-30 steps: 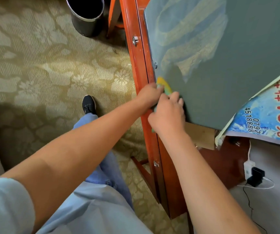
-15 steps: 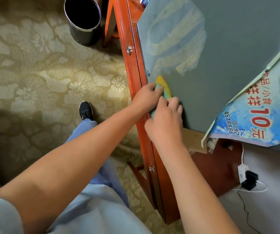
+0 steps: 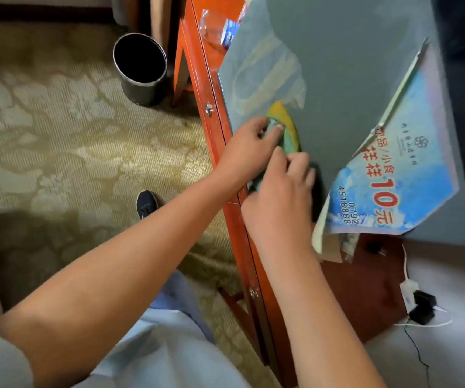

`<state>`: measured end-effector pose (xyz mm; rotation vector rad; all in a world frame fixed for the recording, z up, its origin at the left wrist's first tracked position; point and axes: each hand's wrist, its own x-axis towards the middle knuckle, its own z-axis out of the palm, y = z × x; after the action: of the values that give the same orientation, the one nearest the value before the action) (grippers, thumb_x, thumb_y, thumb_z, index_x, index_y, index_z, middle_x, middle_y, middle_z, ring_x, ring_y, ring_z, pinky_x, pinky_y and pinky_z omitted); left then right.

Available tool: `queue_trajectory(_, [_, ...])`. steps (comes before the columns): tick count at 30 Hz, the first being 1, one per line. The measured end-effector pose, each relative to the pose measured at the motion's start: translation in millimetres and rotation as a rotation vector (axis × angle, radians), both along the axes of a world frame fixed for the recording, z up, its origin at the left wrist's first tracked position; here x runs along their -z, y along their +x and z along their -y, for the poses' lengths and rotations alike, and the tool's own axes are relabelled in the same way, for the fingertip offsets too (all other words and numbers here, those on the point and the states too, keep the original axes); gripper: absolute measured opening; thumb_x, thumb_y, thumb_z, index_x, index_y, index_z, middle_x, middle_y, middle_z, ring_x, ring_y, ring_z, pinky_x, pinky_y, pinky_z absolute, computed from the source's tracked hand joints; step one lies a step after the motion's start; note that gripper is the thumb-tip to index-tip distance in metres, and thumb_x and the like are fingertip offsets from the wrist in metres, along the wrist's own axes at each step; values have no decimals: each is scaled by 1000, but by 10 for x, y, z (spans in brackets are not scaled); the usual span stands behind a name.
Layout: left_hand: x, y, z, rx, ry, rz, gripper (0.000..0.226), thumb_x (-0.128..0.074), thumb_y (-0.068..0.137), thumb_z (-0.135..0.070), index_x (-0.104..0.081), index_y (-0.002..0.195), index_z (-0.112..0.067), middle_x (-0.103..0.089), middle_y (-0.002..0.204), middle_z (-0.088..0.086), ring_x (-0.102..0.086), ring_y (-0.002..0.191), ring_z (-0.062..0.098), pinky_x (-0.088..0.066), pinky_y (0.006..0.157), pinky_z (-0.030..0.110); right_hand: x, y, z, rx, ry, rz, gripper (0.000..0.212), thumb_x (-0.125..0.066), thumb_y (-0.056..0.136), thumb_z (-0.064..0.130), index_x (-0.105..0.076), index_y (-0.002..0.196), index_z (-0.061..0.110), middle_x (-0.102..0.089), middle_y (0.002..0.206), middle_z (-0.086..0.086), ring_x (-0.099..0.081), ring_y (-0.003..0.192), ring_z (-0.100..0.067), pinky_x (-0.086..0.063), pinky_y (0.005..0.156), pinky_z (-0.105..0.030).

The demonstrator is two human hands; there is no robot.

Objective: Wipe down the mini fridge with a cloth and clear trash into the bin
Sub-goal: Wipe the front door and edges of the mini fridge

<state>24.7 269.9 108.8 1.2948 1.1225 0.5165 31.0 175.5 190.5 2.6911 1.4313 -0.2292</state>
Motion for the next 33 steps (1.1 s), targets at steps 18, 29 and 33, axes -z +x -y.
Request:
queue_trajectory(18, [310,3,-10,-1,-206,19,21,-57,90,-31,-61,75,-15,-59,71,3,-56,69,17,-51,66,35,142,41,-33,82,-60,-121,53,-68,89,29,-53,138,17,-44,129,-10,-45,123,-34,-38,104,-39])
queue_trajectory(29, [-587,27,-311,-54,-42,79,34,-61,85,-34,-48,59,-17,-47,48,-9,-44,46,9,-34,49,24,-598,93,-146,-27,214,-12,62,-72,81,29,-54,140,17,-47,124,-6,-49,115,-30,-36,102,-32])
queue_trajectory(33, [-460,48,-537,-91,-44,125,31,-59,88,-31,-48,61,-20,-48,48,-14,-46,48,4,-34,46,19,-352,92,-359,-32,262,41,58,-71,82,25,-55,137,16,-47,124,-8,-48,114,-30,-40,96,-33])
